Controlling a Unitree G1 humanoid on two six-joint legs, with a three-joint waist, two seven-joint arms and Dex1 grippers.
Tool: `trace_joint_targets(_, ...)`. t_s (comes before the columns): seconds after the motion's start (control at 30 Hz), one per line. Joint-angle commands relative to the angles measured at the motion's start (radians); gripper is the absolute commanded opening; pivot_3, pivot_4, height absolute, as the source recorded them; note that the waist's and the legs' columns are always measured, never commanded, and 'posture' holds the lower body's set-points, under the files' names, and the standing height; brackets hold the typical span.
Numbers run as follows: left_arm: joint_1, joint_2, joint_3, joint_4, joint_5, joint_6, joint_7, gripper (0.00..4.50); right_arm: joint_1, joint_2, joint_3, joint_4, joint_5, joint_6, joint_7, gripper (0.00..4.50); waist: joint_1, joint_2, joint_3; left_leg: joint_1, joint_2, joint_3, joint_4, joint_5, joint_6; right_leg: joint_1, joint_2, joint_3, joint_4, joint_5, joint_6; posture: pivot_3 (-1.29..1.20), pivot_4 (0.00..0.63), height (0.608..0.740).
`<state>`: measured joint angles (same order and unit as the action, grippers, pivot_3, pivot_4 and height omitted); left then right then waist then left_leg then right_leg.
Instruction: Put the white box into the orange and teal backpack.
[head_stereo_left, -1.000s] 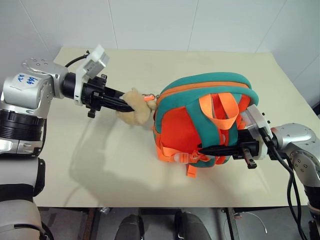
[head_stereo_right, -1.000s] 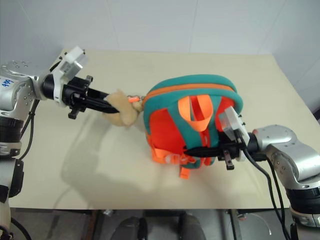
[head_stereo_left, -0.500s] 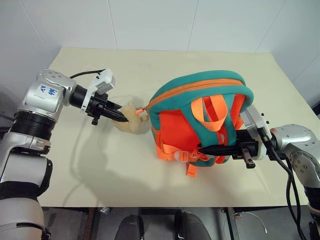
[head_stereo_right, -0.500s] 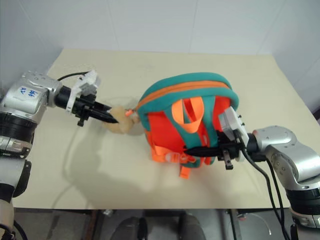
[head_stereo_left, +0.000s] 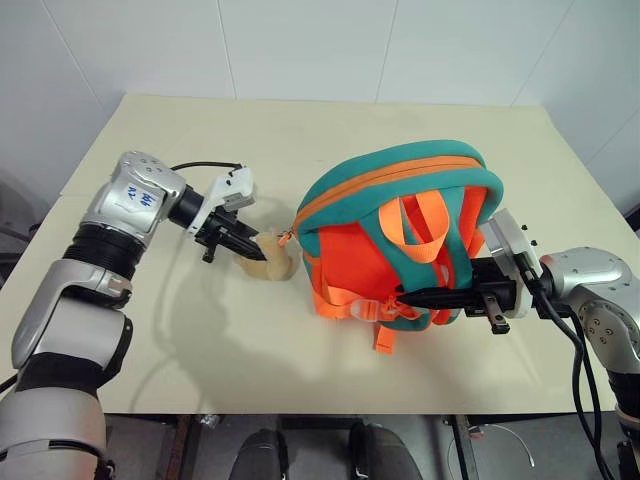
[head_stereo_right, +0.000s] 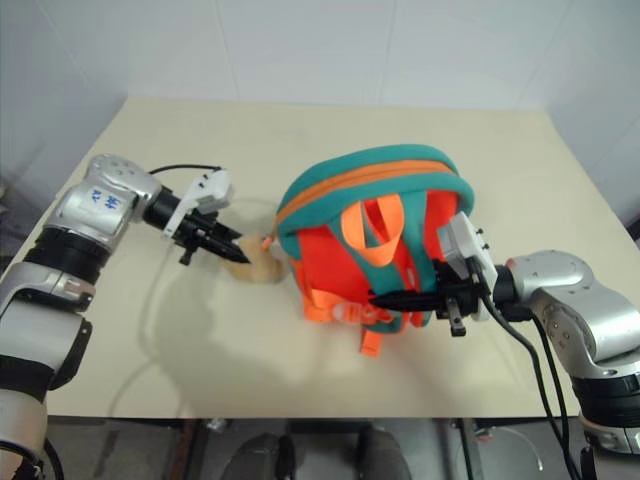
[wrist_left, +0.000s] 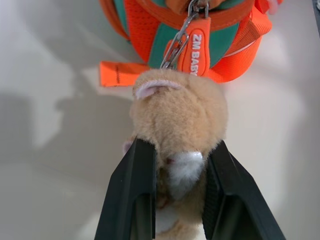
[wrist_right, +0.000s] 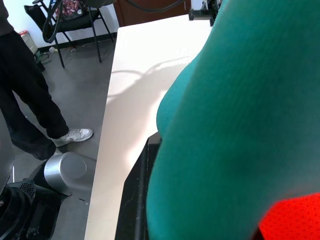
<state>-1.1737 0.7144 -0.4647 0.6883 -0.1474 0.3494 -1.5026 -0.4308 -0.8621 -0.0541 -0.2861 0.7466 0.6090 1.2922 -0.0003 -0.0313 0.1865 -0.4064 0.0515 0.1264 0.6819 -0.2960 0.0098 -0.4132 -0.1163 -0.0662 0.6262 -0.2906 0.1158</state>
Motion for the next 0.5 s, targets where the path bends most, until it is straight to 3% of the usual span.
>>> trace_joint_targets(0.03, -0.011, -0.017, -0.008, 0.006, 0.026, 0.003, -0.112, 0.73, -0.02, -0.004, -0.025, -0.005, 0.003, -0.019, 0.006, 0.54, 0.0, 0.0, 0.0, 0.0, 0.0, 0.0, 0.0, 0.0, 0.0, 0.0, 0.0, 0.0, 0.0, 0.0, 0.0, 0.0, 0.15, 0.74)
trace_joint_targets(0.5, -0.03, -0.144, 0.058, 0.115, 0.095, -0.08, 0.011, 0.73, -0.046, 0.007, -0.012, 0.008, -0.011, -0.018, -0.003, 0.54, 0.0, 0.0, 0.0, 0.0, 0.0, 0.0, 0.0, 0.0, 0.0, 0.0, 0.0, 0.0, 0.0, 0.0, 0.0, 0.0, 0.15, 0.74)
